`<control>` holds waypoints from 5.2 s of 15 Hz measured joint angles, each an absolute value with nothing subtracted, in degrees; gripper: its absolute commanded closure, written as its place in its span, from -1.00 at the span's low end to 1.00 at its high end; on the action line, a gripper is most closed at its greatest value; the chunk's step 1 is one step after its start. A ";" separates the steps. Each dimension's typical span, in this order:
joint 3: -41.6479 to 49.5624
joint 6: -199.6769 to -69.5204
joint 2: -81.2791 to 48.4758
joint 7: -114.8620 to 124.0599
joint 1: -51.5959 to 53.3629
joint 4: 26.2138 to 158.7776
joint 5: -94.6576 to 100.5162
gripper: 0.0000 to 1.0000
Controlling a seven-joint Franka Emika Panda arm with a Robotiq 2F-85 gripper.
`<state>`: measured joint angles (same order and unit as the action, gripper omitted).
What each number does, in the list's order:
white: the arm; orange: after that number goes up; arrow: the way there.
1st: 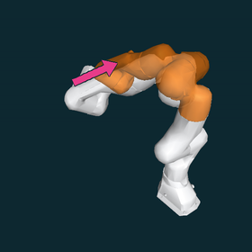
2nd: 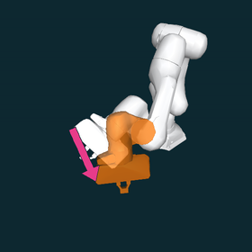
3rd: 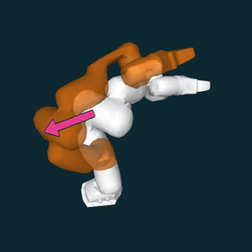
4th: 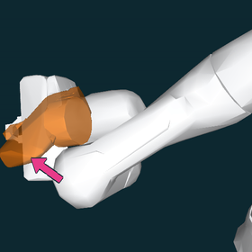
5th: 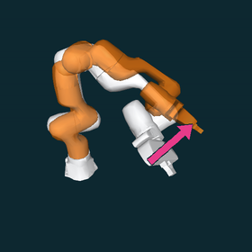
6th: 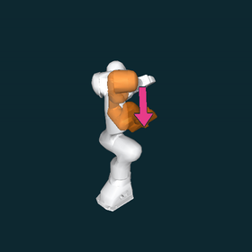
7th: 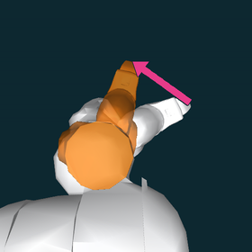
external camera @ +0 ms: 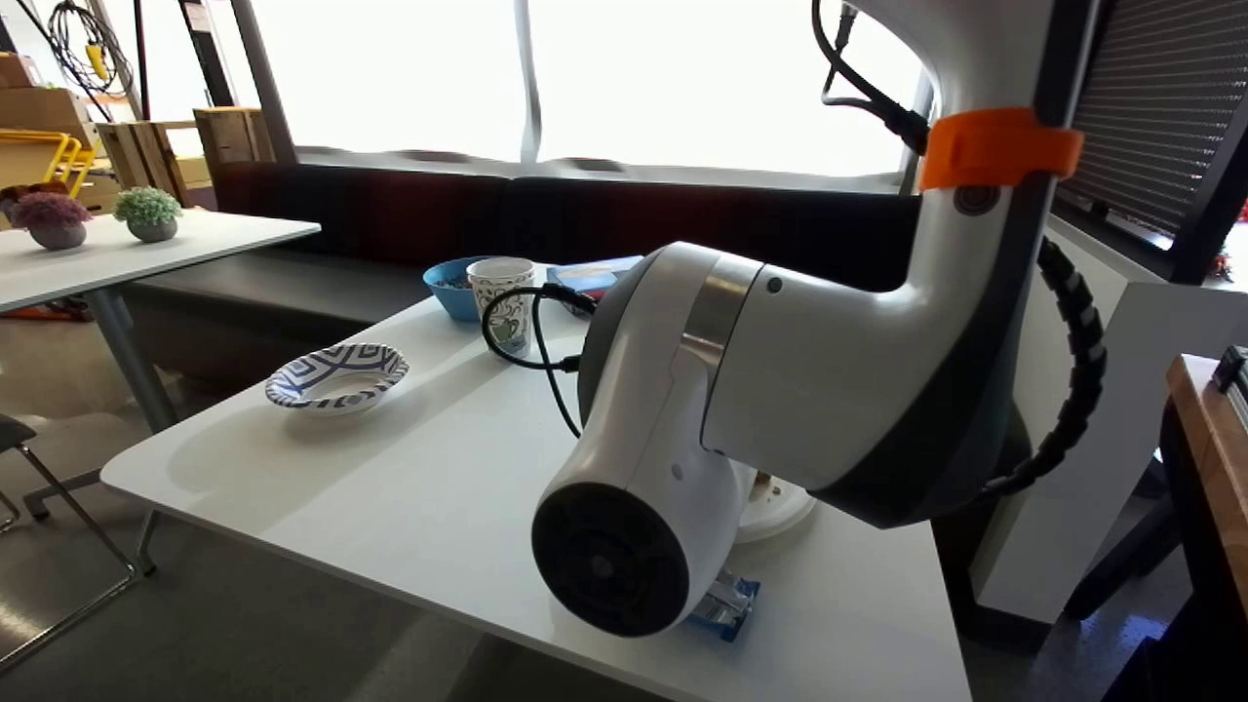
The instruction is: Use the fork to cut a piece of the brown object
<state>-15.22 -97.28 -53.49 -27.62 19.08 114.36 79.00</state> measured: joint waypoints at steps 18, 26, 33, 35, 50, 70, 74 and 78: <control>-16.41 -88.43 -56.85 -25.86 22.78 111.82 78.88 0.97; -16.73 -87.83 -57.11 -25.25 22.26 111.38 78.89 0.97; -18.15 -89.13 -54.56 -19.71 19.40 116.24 78.91 0.97; -18.37 -89.59 -53.34 -17.62 18.46 118.27 78.88 0.97; -18.11 -101.72 -44.02 -12.63 11.33 124.51 78.89 0.97; -14.24 -114.21 -40.24 -14.70 9.07 124.86 80.46 0.97; -13.92 -116.97 -40.24 -16.60 9.04 124.42 81.38 0.97; -13.92 -118.48 -40.26 -20.16 9.06 123.91 81.44 0.97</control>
<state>-13.92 -118.48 -40.26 -20.16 9.06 123.91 81.44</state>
